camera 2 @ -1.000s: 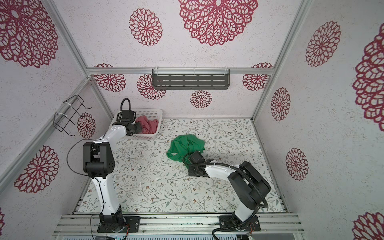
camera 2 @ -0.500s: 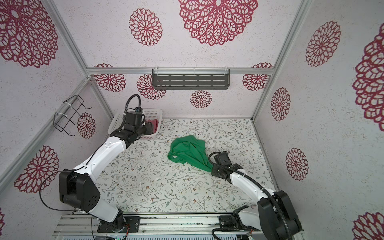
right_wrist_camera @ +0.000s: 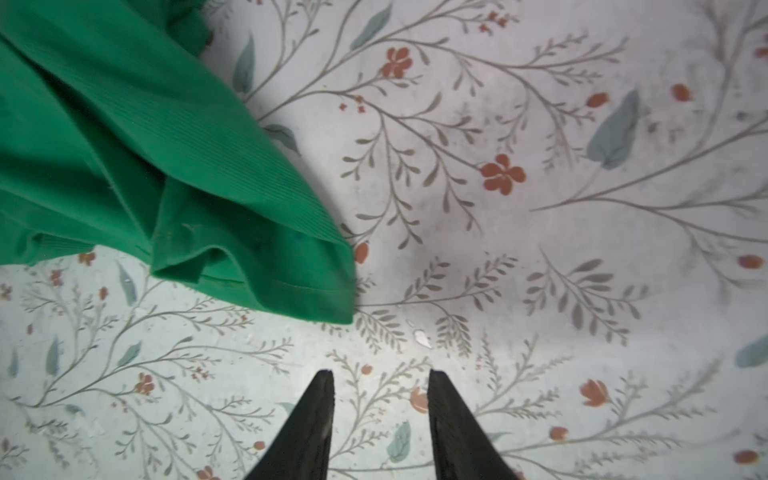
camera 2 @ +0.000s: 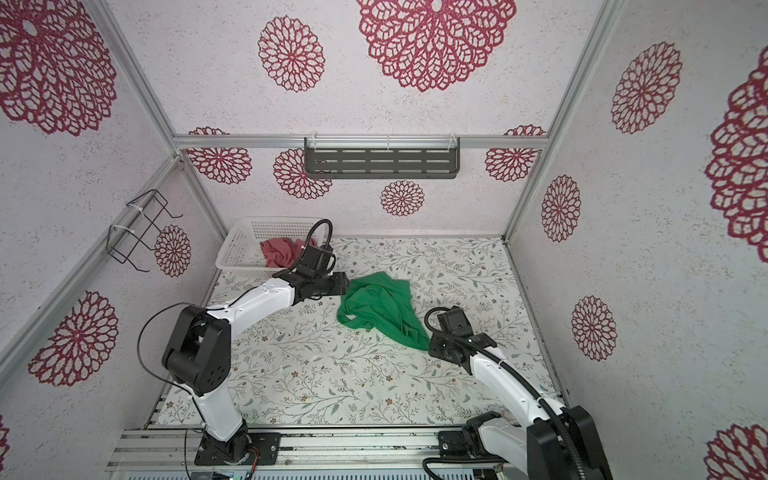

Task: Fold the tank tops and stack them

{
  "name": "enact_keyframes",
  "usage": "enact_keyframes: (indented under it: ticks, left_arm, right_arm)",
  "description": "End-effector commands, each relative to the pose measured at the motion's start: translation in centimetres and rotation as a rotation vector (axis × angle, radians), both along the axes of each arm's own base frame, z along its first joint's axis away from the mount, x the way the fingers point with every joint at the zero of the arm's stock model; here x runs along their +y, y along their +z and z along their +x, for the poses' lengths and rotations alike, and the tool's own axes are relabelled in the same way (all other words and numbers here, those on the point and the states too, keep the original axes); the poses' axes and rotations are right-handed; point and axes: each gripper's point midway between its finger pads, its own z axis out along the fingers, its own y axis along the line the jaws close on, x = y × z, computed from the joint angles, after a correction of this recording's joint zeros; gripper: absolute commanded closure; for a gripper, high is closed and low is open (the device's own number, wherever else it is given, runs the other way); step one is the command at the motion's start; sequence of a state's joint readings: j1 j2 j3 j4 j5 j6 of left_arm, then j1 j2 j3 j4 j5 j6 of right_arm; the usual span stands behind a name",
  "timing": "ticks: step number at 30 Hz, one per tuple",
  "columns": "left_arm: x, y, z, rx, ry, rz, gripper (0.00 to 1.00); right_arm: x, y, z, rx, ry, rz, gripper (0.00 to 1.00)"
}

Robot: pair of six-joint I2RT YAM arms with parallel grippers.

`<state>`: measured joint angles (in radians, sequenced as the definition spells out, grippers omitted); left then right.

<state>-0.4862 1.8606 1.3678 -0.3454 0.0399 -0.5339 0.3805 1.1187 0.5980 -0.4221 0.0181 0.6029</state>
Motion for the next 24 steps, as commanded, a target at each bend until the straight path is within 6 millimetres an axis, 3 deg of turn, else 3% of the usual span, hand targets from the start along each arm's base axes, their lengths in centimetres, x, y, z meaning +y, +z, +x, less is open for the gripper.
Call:
enact_keyframes:
  ticks: [1, 6, 10, 11, 12, 14, 19, 21, 24]
  left_arm:
    - [-2.1, 0.8, 0.9, -0.025, -0.018, -0.051, 0.46]
    - [-3.2, -1.7, -0.1, 0.029, -0.023, -0.049, 0.50]
    - [-4.5, -2.9, -0.9, 0.062, -0.054, -0.095, 0.51]
    - [-4.9, -2.7, -1.0, 0.063, -0.067, -0.105, 0.56]
    - [-5.0, -4.6, -1.2, 0.103, -0.072, -0.091, 0.61]
    - [-5.1, -4.8, -1.5, 0.113, -0.085, -0.090, 0.73]
    - [-4.8, -4.8, -2.2, 0.121, -0.099, -0.079, 1.00]
    - [-4.7, -4.3, -2.4, 0.118, -0.106, -0.088, 1.00]
    - [-4.6, -2.5, -2.6, 0.083, -0.109, -0.100, 1.00]
  right_arm:
    - [3.5, 3.4, 3.3, -0.124, 0.070, 0.106, 0.60]
    - [7.9, 6.3, 7.7, -0.226, 0.177, 0.098, 0.60]
    - [10.5, 7.2, 11.3, -0.279, 0.243, 0.088, 0.60]
    - [11.1, 7.2, 12.0, -0.283, 0.262, 0.087, 0.59]
    - [11.7, 7.3, 12.7, -0.289, 0.279, 0.090, 0.58]
    - [12.9, 7.2, 14.0, -0.303, 0.309, 0.095, 0.56]
    - [14.1, 4.8, 15.6, -0.256, 0.336, 0.077, 0.55]
    - [14.4, 4.1, 15.7, -0.239, 0.345, 0.085, 0.57]
    - [14.5, 3.8, 15.4, -0.225, 0.349, 0.098, 0.73]
